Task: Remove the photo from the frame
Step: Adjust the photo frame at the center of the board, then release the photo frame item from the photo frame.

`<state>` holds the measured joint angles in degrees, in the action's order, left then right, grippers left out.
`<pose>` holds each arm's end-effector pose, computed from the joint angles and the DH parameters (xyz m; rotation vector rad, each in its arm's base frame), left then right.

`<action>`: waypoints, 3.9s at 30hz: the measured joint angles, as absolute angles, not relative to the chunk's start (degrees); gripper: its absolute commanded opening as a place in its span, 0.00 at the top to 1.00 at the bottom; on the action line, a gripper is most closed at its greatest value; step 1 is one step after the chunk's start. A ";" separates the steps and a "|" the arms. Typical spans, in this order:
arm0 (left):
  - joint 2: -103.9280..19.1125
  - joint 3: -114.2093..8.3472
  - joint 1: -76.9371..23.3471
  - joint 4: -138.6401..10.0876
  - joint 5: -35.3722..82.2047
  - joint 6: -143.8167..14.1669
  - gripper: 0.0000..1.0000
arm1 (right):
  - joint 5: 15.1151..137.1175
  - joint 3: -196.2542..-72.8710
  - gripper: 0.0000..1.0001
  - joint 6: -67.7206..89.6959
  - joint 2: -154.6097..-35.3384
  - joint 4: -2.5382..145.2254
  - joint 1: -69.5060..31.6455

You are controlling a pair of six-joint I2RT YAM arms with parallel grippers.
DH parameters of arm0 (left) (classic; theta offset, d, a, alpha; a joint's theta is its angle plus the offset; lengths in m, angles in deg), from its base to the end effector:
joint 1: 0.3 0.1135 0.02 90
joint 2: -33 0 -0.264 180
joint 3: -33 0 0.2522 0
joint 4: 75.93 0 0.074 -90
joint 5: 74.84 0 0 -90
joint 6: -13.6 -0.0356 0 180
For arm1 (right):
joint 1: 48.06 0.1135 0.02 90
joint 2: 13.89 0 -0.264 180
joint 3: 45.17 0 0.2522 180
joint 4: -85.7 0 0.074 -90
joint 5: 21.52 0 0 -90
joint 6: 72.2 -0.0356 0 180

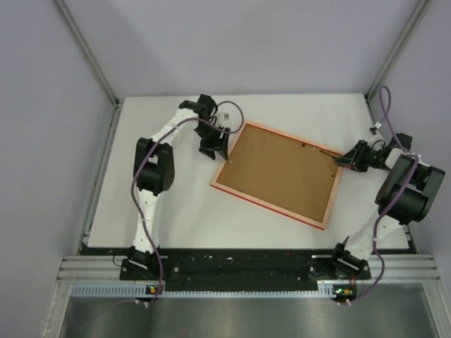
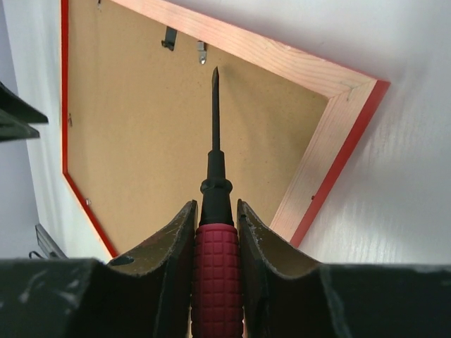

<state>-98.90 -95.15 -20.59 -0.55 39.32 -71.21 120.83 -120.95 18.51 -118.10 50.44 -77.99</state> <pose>0.4340 -0.1760 0.1889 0.4509 2.9409 -0.6834 0.3165 -0.1497 0.1635 0.3256 2.3000 0.9515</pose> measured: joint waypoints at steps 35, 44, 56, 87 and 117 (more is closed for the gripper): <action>-114.77 -117.47 -23.52 -17.40 30.14 -73.60 0.38 | 125.86 -135.09 1.00 33.75 -128.02 32.67 -76.70; -114.48 -115.78 -26.36 -20.39 26.77 -74.75 0.78 | 125.10 -135.22 1.00 33.88 -128.02 32.80 -76.57; -112.25 -111.41 -27.96 -24.57 22.88 -76.79 1.00 | 125.53 -140.68 1.00 35.30 -131.87 31.34 -75.72; -111.77 -110.78 -28.00 -24.46 21.96 -76.46 1.00 | 127.76 -131.77 1.00 45.92 -130.12 22.84 -81.25; -111.47 -110.78 -27.98 -22.62 21.57 -76.20 1.00 | 139.91 -146.87 1.00 56.30 -148.72 -0.46 -81.82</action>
<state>-111.47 -110.78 -27.98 -22.62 21.57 -76.20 139.91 -146.87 56.30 -148.72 -0.46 -81.82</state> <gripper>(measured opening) 0.191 0.260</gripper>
